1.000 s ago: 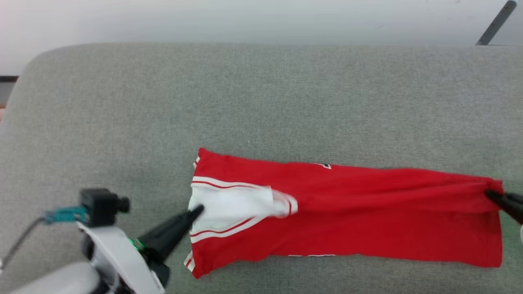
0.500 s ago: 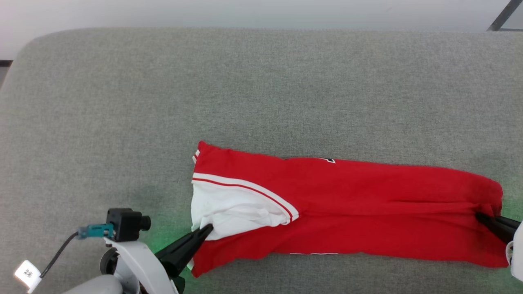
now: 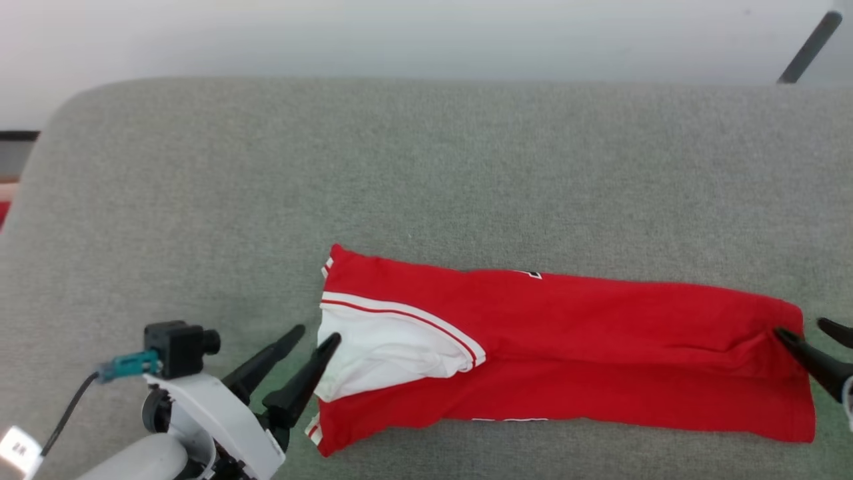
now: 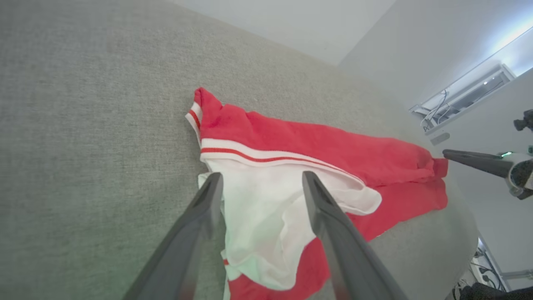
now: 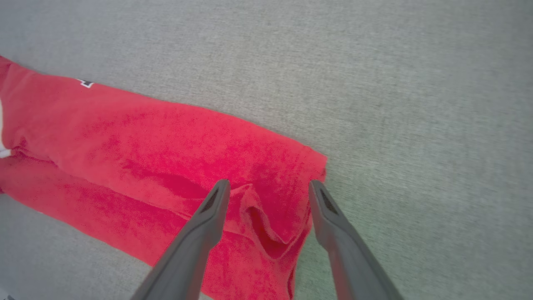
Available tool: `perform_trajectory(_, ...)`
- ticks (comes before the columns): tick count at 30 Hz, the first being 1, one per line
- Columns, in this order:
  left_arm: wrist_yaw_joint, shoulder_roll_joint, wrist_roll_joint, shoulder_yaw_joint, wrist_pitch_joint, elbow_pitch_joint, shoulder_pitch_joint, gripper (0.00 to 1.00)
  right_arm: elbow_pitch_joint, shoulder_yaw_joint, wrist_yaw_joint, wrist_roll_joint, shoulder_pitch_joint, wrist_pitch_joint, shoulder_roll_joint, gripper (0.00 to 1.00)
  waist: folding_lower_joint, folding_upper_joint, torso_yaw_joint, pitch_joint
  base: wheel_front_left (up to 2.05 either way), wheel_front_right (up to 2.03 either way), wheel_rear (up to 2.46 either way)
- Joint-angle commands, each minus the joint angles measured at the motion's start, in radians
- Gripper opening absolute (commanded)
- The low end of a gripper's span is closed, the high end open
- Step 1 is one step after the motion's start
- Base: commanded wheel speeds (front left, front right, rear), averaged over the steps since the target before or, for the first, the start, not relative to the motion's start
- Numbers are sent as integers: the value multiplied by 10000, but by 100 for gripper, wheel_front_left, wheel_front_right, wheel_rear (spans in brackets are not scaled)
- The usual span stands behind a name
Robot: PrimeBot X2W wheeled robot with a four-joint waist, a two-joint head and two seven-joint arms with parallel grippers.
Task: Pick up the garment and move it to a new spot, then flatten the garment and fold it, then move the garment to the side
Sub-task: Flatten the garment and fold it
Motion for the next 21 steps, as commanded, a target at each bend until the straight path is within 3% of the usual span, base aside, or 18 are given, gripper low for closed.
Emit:
perform_trajectory(1,155,-152,127,371,-8,-46,389,100,79,-212,-12,67,213,46,84,100,0,-1,168,-249,0,0,0)
perform_trajectory(8,616,-1018,1170,2633,-9,150,2180,100,440,-1241,-10,202,878,769,343,100,0,-1,530,-466,0,0,0)
perform_trajectory(12,604,-1575,1929,3686,-9,369,2978,100,649,-1700,-10,215,1219,1292,460,100,0,-1,736,-496,0,0,0)
perform_trajectory(21,876,-2564,5005,6217,-10,384,3688,100,1333,-2222,-10,-143,866,2427,1061,100,0,-1,1064,-515,0,0,0)
